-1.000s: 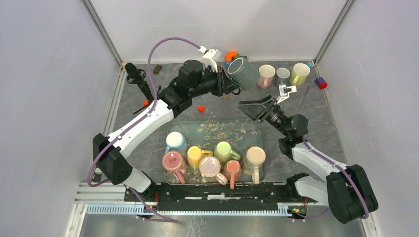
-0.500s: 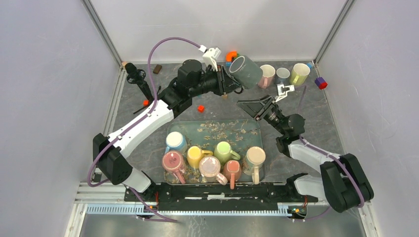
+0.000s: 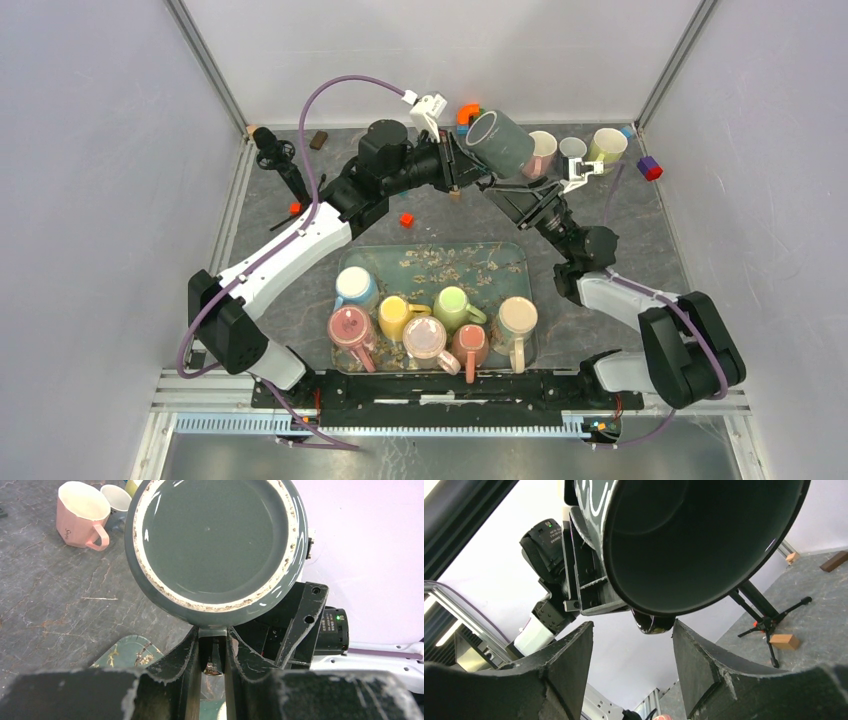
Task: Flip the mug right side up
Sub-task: Turn over the cup on the tray.
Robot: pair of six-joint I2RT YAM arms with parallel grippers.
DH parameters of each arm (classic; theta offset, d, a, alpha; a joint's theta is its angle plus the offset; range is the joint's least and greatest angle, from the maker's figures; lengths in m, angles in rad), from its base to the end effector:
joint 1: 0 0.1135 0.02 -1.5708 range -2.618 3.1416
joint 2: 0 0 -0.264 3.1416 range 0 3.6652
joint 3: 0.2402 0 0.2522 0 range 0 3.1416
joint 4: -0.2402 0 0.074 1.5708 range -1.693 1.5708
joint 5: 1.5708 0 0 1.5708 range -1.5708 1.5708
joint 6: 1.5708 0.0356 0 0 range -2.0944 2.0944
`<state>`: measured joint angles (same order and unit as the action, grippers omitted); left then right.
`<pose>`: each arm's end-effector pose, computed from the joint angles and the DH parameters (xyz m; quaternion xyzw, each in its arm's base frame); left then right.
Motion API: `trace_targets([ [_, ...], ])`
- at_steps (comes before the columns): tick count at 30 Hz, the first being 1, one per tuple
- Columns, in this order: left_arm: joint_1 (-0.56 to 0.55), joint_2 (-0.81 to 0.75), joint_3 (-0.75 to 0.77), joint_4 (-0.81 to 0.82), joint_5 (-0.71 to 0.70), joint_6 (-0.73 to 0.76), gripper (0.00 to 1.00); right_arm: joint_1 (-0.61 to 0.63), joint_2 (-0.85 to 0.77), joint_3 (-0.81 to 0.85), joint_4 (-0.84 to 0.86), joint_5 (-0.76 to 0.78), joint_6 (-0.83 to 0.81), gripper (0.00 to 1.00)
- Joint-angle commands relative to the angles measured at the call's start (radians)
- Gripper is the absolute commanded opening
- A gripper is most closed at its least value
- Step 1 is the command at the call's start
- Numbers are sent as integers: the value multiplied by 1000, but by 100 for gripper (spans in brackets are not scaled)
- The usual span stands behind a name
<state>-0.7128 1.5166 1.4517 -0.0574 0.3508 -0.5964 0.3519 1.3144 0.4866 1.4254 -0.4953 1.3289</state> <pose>0.2649 -0.2451 0.4080 0.1583 0.7295 -0.5009 0.4380 0.2289 0.1021 0.2883 0.0214 0.5020 0.7148 0.4863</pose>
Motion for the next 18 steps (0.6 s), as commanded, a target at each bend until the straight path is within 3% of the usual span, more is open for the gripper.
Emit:
trace_targets([
  [1, 2, -56, 16, 163, 43, -54, 2, 4, 39, 66, 118, 6, 43, 64],
  [18, 1, -53, -6, 204, 99, -104, 2, 4, 97, 138, 160, -24, 64, 42],
])
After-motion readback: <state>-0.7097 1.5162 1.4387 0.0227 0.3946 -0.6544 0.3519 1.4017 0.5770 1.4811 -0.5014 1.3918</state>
